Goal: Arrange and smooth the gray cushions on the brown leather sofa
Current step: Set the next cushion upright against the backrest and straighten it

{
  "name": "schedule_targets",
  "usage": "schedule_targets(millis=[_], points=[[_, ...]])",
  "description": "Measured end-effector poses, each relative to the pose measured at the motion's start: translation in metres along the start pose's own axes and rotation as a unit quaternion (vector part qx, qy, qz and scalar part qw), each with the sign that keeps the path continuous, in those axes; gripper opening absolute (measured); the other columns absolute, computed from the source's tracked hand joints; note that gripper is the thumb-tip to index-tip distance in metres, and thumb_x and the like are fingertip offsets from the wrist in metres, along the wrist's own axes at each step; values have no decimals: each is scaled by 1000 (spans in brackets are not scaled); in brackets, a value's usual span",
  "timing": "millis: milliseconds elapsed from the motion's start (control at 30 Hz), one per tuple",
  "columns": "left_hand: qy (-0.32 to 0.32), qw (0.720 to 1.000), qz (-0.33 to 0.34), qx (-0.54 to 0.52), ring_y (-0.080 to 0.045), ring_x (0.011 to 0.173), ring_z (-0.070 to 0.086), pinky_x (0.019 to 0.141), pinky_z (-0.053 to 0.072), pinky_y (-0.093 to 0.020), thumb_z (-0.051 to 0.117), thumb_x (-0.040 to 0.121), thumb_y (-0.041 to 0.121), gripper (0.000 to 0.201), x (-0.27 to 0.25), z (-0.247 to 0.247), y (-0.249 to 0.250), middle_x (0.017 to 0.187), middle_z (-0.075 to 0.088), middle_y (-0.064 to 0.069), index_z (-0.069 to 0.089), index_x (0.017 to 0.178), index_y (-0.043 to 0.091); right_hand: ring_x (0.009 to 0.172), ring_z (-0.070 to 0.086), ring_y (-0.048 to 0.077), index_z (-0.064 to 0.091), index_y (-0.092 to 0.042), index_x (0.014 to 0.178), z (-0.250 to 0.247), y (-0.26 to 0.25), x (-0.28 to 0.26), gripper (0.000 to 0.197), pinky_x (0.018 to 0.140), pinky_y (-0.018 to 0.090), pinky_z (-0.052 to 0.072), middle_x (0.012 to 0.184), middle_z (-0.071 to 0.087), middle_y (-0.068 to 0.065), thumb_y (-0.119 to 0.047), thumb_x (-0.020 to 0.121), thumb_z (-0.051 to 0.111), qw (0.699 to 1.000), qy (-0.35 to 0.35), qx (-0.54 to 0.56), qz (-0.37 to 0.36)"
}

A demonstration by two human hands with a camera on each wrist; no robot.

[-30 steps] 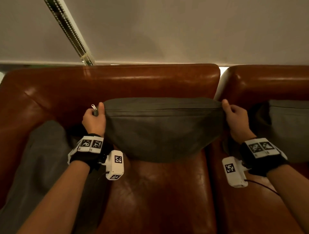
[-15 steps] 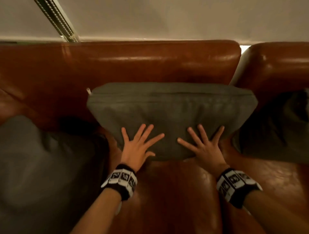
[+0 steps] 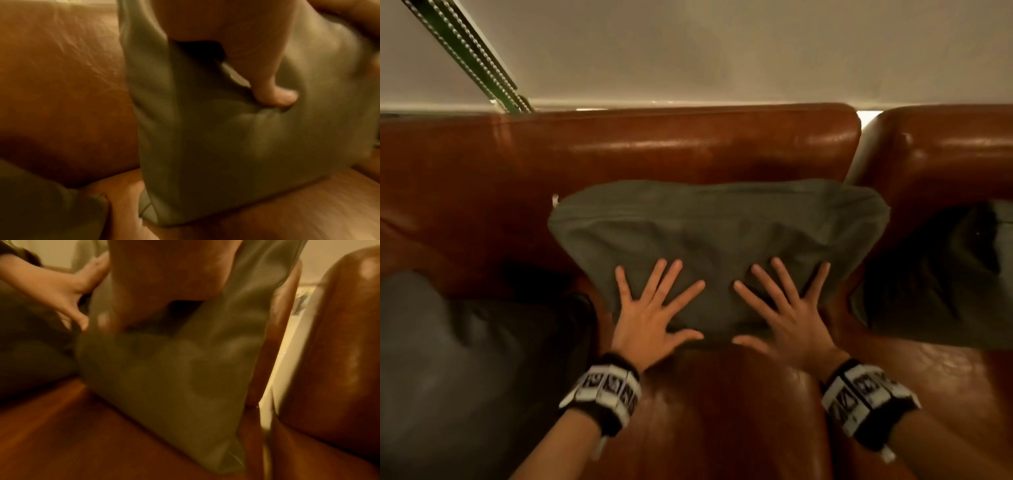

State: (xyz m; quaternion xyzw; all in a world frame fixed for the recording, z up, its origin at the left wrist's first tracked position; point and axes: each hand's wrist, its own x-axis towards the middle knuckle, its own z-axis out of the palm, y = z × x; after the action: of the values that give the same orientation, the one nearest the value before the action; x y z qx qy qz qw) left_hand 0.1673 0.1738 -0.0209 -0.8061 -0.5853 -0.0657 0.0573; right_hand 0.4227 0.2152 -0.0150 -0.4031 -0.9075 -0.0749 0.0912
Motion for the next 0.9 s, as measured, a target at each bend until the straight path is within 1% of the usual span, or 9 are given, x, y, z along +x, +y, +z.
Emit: schedule_targets(millis=[133, 200, 300, 500, 600, 700, 800, 867, 900], points=[[114, 989, -78, -59, -19, 148, -8, 107, -13, -67, 24, 96, 54, 62, 19, -32, 21, 159, -13, 4, -1, 149, 35, 149, -5, 23, 3, -30, 152, -20, -19, 28, 69, 104, 74, -8, 161, -8, -2, -59, 95, 28, 994, 93, 38, 51], [61, 987, -142, -41, -20, 148, -6, 108, -13, -68, 17, 99, 49, 56, 47, -31, 22, 160, -6, 3, 0, 150, 33, 149, -4, 22, 0, -27, 152, -12, -20, 48, 65, 107, 72, -6, 161, -7, -2, -57, 98, 20, 993, 39, 36, 104], [-88, 977, -189, -50, -24, 146, 10, 107, 2, -72, 14, 98, 47, 55, 56, -23, 27, 159, 15, -6, 11, 150, 29, 148, 9, 23, 0, -28, 152, 0, -26, 46, 64, 106, 73, 10, 160, 8, 1, -57, 98, 17, 984, -82, 71, 141], [-59, 975, -197, -85, -22, 146, 12, 111, -4, -66, 5, 100, 40, 53, 70, -62, 33, 157, 20, -1, 20, 148, 24, 147, 14, 19, 23, -21, 150, -44, -29, 75, 54, 112, 64, -4, 157, 24, -4, -43, 101, 15, 974, -22, 129, 187], [-131, 975, -165, -77, -20, 147, 11, 113, 1, -60, 11, 101, 36, 53, 87, -63, 28, 158, 18, -1, 19, 149, 17, 145, 17, 12, 33, -20, 147, -43, -33, 103, 58, 113, 56, 5, 152, 36, -2, -41, 102, 2, 969, -93, 149, 176], [-180, 968, -170, -48, -24, 143, 28, 113, 0, -59, 18, 97, 41, 52, 69, -51, -15, 152, 35, 2, 31, 146, 28, 144, 26, 16, 35, -32, 145, -35, -4, 84, 58, 116, 52, 3, 151, 36, -8, -54, 99, 9, 963, -153, 135, 177], [-214, 910, -353, -39, -30, 144, 22, 108, -5, -65, 25, 99, 41, 48, 34, -60, -86, 152, 34, -1, 35, 144, 30, 145, 23, 23, 32, -36, 145, -43, 63, 37, 59, 113, 56, -1, 152, 33, -10, -58, 95, 8, 916, -202, 85, 335], [-278, 821, -495, -60, -33, 144, 12, 109, 7, -68, 22, 101, 40, 49, 13, -81, -120, 155, 25, -8, 40, 142, 20, 145, 17, 28, 33, -35, 144, -60, 102, 8, 52, 108, 68, 1, 152, 35, -5, -50, 98, 13, 815, -307, 60, 489], [-269, 806, -520, -86, -37, 141, 16, 109, 16, -64, 23, 101, 40, 50, 5, -90, -128, 154, 26, -12, 42, 140, 15, 144, 18, 31, 38, -32, 142, -69, 113, -2, 53, 108, 69, 5, 152, 35, -2, -51, 99, 13, 768, -336, 79, 540]])
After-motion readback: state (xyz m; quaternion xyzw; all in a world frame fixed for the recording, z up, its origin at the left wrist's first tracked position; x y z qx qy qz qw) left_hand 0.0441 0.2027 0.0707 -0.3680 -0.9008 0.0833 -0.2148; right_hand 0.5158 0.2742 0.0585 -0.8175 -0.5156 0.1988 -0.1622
